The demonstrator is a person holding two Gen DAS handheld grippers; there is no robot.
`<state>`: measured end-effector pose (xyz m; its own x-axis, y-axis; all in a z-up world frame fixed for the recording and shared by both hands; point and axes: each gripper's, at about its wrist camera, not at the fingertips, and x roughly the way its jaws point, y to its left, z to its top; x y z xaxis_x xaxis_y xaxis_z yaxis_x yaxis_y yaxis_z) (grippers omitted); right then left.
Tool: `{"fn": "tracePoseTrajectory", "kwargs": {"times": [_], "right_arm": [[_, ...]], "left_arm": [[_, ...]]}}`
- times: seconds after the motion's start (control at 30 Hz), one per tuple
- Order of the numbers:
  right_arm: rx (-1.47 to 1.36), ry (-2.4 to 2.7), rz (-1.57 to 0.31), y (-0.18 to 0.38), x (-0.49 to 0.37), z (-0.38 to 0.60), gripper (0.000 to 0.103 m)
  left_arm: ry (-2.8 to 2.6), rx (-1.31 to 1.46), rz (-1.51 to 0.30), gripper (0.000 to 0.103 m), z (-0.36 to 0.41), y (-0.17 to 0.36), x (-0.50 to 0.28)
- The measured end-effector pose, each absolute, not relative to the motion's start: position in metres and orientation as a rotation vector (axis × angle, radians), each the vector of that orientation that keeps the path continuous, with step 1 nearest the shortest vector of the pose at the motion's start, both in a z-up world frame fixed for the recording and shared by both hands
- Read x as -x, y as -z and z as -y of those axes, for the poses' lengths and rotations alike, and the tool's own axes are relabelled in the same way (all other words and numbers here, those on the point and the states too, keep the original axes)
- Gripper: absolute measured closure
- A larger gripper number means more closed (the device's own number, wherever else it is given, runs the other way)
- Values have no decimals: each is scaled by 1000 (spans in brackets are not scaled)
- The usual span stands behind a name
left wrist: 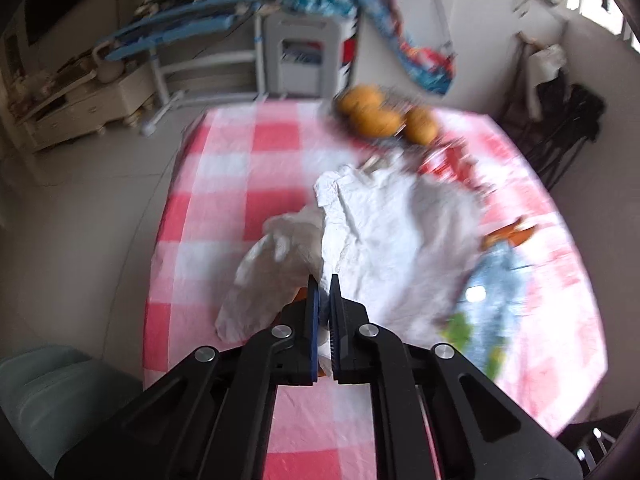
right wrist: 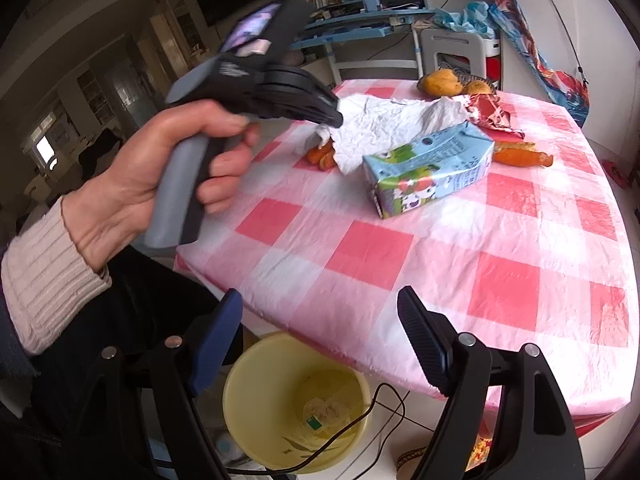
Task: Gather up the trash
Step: 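Grasp the crumpled white tissue on the table with the left tool, then grasp the white plastic bag with the right tool while the left tool holds the tissue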
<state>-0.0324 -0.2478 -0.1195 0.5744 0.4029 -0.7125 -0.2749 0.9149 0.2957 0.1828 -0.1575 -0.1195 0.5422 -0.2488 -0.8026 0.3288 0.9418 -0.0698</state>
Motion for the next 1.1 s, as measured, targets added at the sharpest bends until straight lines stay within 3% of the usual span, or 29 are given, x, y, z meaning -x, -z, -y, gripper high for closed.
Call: {"fn": "tracePoseTrajectory", "kwargs": {"times": [0.27,0.57,0.93,1.03,1.1], "right_arm": [[-420,-444,-818,111,20,278,25],[-625,-405,-850,124,5,299,24],[-718,-332,-921,146,-28,294,24],[-755,-316,-909,151,-37,293,24],[-767,-303,-906,154,-38,294,35]], "left_arm": [[720,-52,-861,98,159,77,-125],[701,-108,-1147,98,160,141,-85],[744,-156,-1219,96,159,162,-65],[790,-213,-1210,79,165,159,-55],[798,-252,-1182,59,164,155,-50]]}}
